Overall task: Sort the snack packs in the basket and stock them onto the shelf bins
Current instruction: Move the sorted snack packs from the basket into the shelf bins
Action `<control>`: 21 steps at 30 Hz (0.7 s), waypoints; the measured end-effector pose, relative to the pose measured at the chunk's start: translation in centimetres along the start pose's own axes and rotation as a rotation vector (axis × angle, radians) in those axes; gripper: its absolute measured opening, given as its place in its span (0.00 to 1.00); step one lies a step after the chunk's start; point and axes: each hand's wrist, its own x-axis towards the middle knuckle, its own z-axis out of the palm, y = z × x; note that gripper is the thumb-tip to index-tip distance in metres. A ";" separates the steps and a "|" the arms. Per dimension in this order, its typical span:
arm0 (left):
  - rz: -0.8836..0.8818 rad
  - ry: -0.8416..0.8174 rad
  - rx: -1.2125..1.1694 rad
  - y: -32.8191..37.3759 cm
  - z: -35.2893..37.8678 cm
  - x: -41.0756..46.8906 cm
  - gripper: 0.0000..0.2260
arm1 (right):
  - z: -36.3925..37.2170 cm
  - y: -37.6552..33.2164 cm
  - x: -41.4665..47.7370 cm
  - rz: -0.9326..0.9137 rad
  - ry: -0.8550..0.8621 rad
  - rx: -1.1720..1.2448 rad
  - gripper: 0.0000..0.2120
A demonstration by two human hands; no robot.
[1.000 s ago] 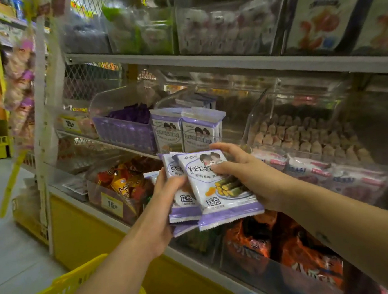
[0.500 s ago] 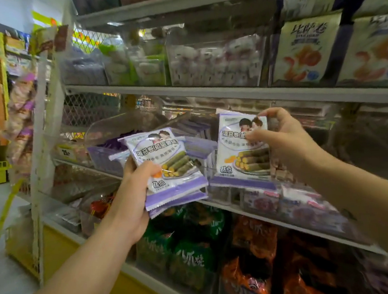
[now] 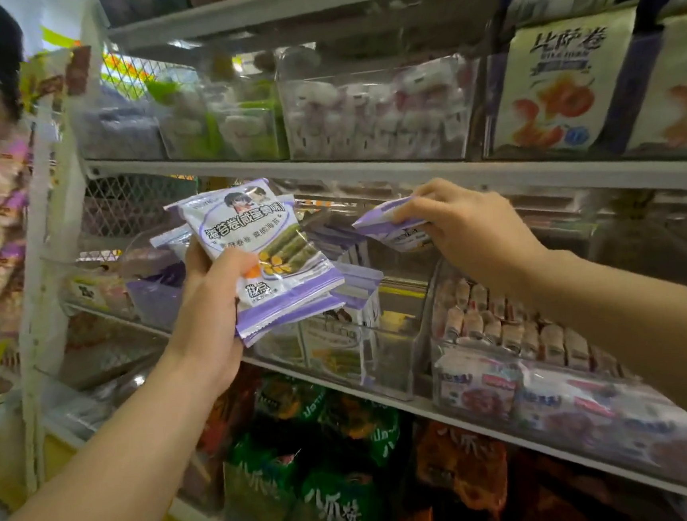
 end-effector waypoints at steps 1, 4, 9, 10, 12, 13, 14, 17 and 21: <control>0.017 -0.003 0.008 -0.3 -0.1 0.4 0.26 | 0.6 0.5 0.7 -0.003 -0.055 -0.032 0.21; 0.055 -0.003 0.022 -1.0 -0.6 1.5 0.26 | 2.9 1.8 3.1 0.051 -0.184 -0.090 0.21; 0.152 0.000 0.001 -2.3 -1.5 2.7 0.29 | 7.5 2.7 6.8 0.143 -0.374 -0.190 0.18; 0.164 -0.001 -0.009 -2.5 -1.7 2.9 0.29 | 8.3 2.9 7.5 0.156 -0.383 -0.165 0.17; 0.191 -0.009 -0.034 -3.0 -2.2 3.2 0.29 | 9.8 3.3 8.7 0.203 -0.412 -0.119 0.13; 0.198 -0.014 -0.048 -3.2 -2.4 3.3 0.29 | 10.5 3.5 9.2 0.227 -0.434 -0.098 0.11; 0.206 -0.017 -0.059 -3.3 -2.6 3.5 0.29 | 11.2 3.9 9.5 0.247 -0.450 -0.072 0.10; 0.238 -0.026 -0.071 -3.6 -2.9 4.0 0.29 | 12.4 5.0 10.4 0.320 -0.463 -0.009 0.11; 0.243 -0.018 -0.076 -4.3 -3.1 4.4 0.29 | 12.6 5.1 11.2 0.421 -0.473 0.209 0.20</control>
